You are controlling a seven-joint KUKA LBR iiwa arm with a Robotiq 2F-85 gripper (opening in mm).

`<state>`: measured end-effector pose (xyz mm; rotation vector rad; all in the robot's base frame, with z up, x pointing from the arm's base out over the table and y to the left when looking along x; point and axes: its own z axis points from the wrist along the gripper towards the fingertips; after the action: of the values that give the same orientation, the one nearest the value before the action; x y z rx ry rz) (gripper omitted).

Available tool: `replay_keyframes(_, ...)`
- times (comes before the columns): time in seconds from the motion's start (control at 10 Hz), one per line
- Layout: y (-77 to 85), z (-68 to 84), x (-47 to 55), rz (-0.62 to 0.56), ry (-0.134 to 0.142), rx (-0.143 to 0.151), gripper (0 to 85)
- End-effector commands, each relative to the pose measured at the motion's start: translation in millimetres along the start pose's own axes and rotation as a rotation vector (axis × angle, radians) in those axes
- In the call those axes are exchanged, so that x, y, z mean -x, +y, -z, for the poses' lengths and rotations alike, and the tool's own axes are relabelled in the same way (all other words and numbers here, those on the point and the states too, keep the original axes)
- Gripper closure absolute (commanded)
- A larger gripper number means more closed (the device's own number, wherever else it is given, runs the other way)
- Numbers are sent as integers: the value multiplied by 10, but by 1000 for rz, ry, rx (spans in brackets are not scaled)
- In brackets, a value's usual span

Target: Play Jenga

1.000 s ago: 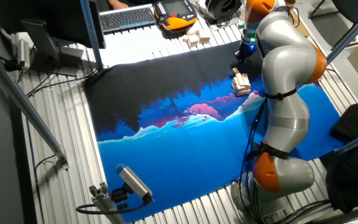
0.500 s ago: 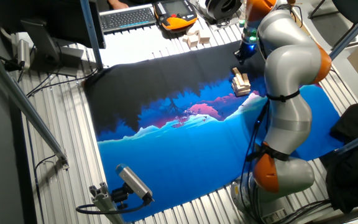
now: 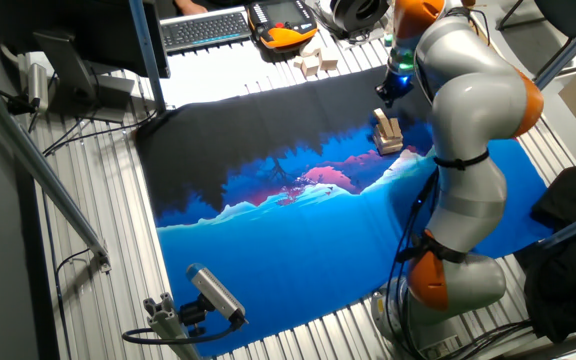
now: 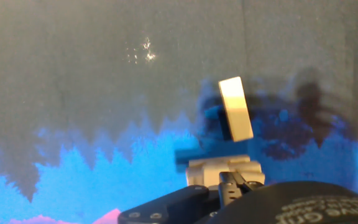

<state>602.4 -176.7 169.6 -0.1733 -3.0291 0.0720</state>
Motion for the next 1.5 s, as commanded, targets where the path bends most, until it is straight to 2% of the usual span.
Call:
replay_keyframes(0.0,2,10,-39,-6,-9,-1,850)
replay_keyframes(0.2,37,26,-70,-12,-21,0,850)
replay_keyframes(0.3,36,21,-59,-11,-29,-7,850)
replay_keyframes(0.5,27,12,-24,-7,-29,-4,850)
replay_keyframes(0.7,27,12,-24,-55,-37,-20,850)
replay_keyframes(0.8,27,12,-24,-100,-55,-29,850)
replay_keyframes(0.9,27,12,-24,-134,-72,-19,850)
replay_keyframes(1.0,27,12,-24,-156,-71,7,850)
replay_keyframes(1.1,27,12,-24,-156,-73,5,850)
replay_keyframes(1.3,37,15,-47,-169,-35,28,850)
replay_keyframes(1.4,109,27,-202,-184,-35,31,850)
